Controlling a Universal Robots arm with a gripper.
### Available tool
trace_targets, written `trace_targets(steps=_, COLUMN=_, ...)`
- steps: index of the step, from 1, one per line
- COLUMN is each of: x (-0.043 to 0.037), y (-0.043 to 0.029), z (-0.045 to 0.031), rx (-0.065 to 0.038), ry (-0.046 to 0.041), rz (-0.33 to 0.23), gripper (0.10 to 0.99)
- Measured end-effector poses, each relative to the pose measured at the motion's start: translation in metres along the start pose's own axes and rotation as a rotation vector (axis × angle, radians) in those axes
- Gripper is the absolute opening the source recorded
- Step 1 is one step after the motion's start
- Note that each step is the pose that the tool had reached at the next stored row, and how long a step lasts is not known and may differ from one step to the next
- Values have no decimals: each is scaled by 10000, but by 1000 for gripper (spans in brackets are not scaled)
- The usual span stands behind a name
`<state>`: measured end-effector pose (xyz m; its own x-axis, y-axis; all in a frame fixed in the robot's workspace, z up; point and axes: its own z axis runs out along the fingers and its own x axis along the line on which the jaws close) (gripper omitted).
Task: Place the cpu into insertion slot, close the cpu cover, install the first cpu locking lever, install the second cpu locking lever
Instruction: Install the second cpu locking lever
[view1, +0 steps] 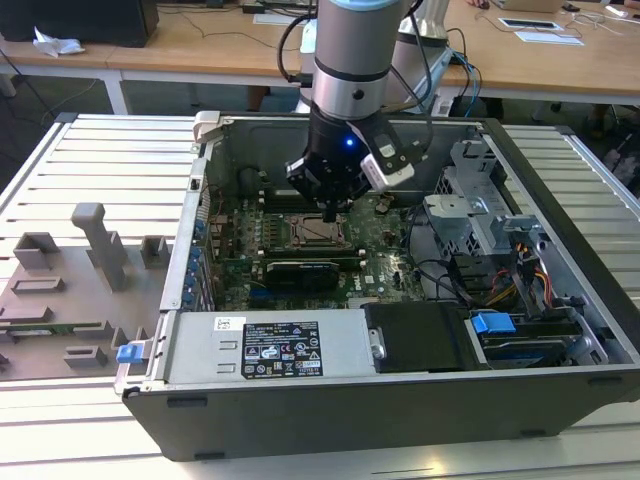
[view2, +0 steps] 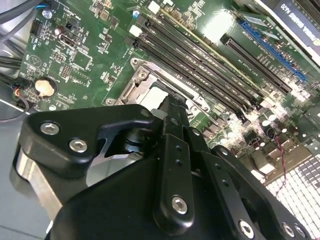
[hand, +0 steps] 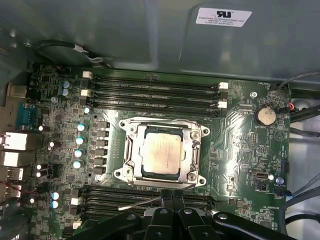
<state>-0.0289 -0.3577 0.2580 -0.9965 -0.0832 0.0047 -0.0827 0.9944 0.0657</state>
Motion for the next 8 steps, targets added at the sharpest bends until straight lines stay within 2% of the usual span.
trace_targets(steps=3, x=0, y=-4, z=65, rx=-1, ry=0, rz=0, gripper=106)
trace_targets(steps=8, x=-1, y=-8, z=130, rx=-1, ry=0, rz=0, gripper=106)
